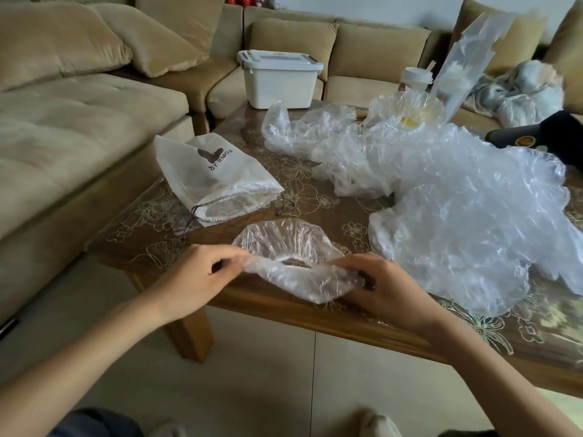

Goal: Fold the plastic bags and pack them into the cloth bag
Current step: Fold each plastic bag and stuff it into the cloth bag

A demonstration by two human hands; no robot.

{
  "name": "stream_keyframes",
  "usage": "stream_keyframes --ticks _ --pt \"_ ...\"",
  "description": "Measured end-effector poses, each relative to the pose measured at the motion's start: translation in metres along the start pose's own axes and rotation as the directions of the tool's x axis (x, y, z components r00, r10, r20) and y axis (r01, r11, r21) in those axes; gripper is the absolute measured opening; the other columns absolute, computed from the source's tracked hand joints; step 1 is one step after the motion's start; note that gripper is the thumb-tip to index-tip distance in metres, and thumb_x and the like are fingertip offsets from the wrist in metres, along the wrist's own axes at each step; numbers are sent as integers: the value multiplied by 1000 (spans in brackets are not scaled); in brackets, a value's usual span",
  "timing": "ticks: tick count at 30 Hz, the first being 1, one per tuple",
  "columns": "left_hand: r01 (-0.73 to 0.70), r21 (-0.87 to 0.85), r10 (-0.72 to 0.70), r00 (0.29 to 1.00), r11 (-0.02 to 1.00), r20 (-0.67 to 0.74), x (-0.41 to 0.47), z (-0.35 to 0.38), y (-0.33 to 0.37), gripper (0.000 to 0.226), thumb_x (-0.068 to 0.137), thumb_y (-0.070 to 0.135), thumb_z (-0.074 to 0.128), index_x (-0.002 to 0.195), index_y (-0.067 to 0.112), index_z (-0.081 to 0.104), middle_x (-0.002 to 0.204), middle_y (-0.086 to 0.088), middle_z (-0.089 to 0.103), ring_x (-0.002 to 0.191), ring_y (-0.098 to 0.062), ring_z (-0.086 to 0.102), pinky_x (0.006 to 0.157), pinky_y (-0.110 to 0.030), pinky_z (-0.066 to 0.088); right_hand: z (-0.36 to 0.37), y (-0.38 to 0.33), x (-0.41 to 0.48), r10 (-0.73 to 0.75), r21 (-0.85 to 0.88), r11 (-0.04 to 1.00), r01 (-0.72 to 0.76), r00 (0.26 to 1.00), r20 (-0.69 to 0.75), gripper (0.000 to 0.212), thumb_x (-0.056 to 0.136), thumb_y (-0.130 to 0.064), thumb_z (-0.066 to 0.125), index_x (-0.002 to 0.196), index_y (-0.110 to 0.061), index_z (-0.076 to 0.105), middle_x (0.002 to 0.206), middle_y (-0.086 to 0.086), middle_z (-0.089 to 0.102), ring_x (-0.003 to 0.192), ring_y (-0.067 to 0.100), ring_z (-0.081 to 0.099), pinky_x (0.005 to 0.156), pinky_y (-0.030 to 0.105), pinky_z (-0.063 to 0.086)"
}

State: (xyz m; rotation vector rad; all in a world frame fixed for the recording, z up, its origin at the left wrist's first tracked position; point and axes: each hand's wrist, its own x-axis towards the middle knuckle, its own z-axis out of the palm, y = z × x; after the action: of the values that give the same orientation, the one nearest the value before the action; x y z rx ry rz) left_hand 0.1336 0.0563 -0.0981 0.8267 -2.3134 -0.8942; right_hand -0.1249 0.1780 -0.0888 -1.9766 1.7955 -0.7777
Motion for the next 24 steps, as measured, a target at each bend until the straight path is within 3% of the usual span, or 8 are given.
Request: stream_keyframes --ticks 3,5,8,12,17,19,22,24 --pt "64 -85 -71 995 994 -76 12 3 -3 43 89 57 49 87 21 72 84 10 72 82 -3 65 75 -21 47 -1 -5 17 156 162 976 -146 986 -52 38 86 -45 53 64 -15 51 54 -11 42 47 6 35 46 18 27" --pt "126 -40 -131 976 991 -172 21 10 -4 54 92 49 50 77 0 65 63 -6 56 60 -15 53 59 -26 37 4 -7 29 270 181 953 -242 951 -151 44 92 -43 50 59 -15 42 49 -8 35 44 7 28 43 17 24" --pt "243 106 -206 938 964 -279 36 21 -1 43 95 33 49 71 -2 57 60 -14 53 57 -26 53 55 -30 34 15 -9 43 353 44 934 -356 893 -279 48 96 -41 47 55 -17 37 48 -6 37 42 9 29 42 17 25" --pt "347 356 -222 911 868 -346 45 29 7 24 96 32 49 86 12 57 64 5 55 52 -11 50 43 -25 30 26 -9 50 364 -174 872 -457 845 -392 32 98 -34 45 71 -17 43 61 -6 48 51 11 43 49 26 31" --pt "371 534 -235 922 760 -307 50 33 11 26 97 37 43 106 14 51 98 -2 57 73 -16 55 54 -26 40 34 -14 50 259 -369 825 -428 867 -427 16 98 -21 38 104 -11 49 95 3 58 78 25 58 57 31 37" --pt "378 520 -252 921 766 -298 50 31 12 24 95 37 47 96 14 53 97 -1 52 74 -15 52 55 -25 38 34 -15 47 231 -411 813 -414 875 -425 18 96 -17 39 108 -10 51 104 7 57 87 25 57 60 31 40" --pt "435 305 -364 893 847 -264 48 20 11 27 91 33 56 74 13 52 84 1 51 79 -18 53 58 -28 36 24 -16 47 254 -389 824 -413 882 -398 24 96 -20 43 116 -10 52 113 8 55 102 24 51 79 33 43" --pt "444 256 -379 887 859 -265 41 12 18 25 90 36 59 87 11 53 88 1 55 83 -20 57 63 -29 42 17 -22 46 174 -281 897 -342 857 -486 23 94 -16 49 113 -8 58 111 8 59 102 24 52 84 31 40"
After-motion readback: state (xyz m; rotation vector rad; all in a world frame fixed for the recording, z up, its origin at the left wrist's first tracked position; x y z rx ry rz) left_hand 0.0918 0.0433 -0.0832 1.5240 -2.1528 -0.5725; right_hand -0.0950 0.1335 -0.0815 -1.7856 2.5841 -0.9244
